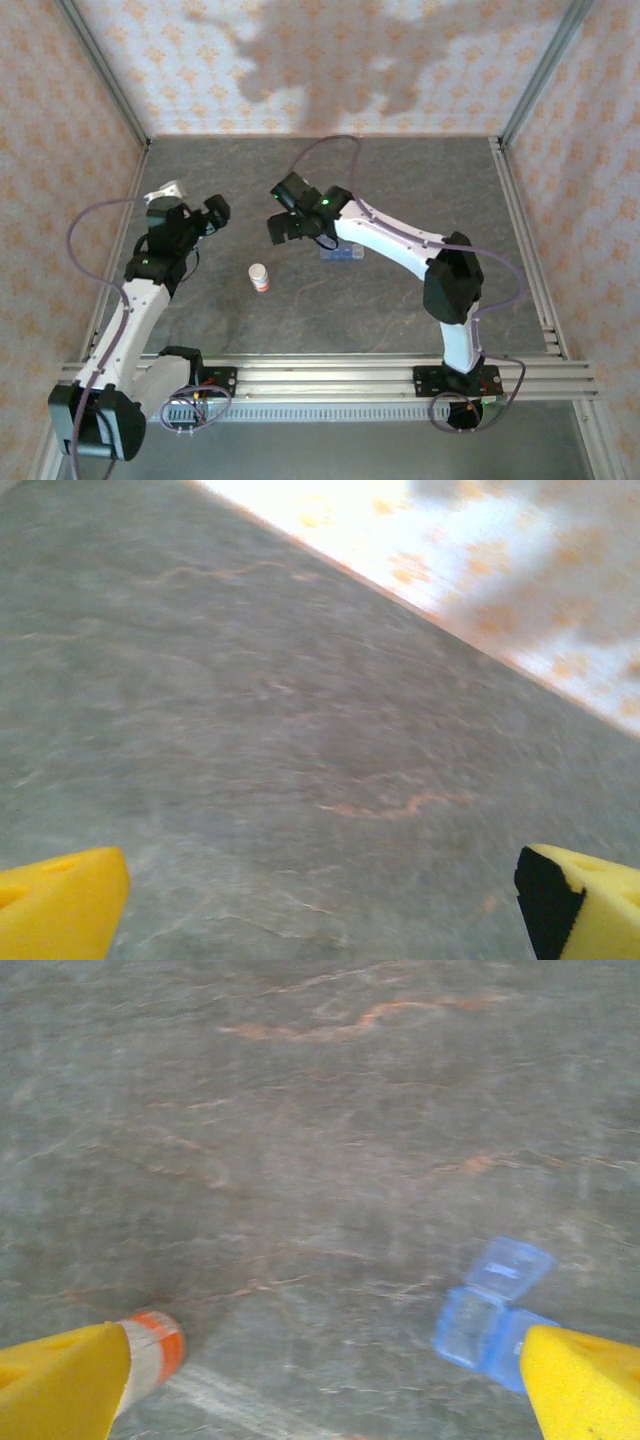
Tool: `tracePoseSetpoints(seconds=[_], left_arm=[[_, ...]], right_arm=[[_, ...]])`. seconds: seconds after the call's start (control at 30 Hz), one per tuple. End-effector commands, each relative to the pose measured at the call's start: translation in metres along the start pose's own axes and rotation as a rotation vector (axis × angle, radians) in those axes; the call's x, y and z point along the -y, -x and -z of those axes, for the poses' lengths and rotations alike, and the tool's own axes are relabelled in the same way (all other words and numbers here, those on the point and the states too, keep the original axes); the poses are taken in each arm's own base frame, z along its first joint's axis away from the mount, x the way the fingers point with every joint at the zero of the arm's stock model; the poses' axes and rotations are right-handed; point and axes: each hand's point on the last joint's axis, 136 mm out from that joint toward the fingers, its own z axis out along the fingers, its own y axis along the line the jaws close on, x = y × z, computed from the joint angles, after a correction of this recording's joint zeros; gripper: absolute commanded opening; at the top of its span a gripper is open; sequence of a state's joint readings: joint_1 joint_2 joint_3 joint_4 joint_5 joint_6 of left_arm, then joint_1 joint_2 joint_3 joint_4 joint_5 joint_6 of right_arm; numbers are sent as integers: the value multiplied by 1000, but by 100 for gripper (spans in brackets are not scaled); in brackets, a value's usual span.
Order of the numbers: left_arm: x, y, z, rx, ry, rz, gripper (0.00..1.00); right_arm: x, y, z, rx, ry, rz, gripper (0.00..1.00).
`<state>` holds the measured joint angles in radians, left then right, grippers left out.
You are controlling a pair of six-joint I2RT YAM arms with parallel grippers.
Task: Sort the pills into containers
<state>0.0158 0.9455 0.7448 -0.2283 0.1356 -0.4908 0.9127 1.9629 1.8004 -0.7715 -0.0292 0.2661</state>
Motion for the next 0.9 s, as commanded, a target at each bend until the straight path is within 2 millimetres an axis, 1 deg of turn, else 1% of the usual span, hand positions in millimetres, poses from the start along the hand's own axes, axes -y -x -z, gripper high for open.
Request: tracePoseSetpoints(seconds=[0.0, 0.07, 0.13, 0.2, 0.3, 0.37, 0.5, 0.87], left_arm=[[-17, -6, 0, -11, 3, 158, 100], [-21, -10, -2, -23, 10, 174, 100], [-24, -12, -4, -27, 7, 195, 100], [-27, -12, -5, -25, 12, 210, 100], [-31, -9, -6, -22, 22, 221, 100], [-33, -8, -7, -21, 27, 226, 100], [-36, -6, -8, -21, 28, 238, 100], [-37, -12, -10, -41, 20, 255, 100]], right_arm=[[-48, -14, 0, -61, 81, 101, 96], [-66, -24, -7, -94, 88, 160, 94], [-78, -34, -15, -122, 73, 218, 92], [-86, -43, -21, -144, 66, 257, 91], [-94, -55, -29, -161, 40, 307, 90], [-96, -61, -35, -173, 34, 323, 88], [-95, -71, -44, -197, 23, 329, 85], [-95, -82, -59, -224, 29, 340, 74]])
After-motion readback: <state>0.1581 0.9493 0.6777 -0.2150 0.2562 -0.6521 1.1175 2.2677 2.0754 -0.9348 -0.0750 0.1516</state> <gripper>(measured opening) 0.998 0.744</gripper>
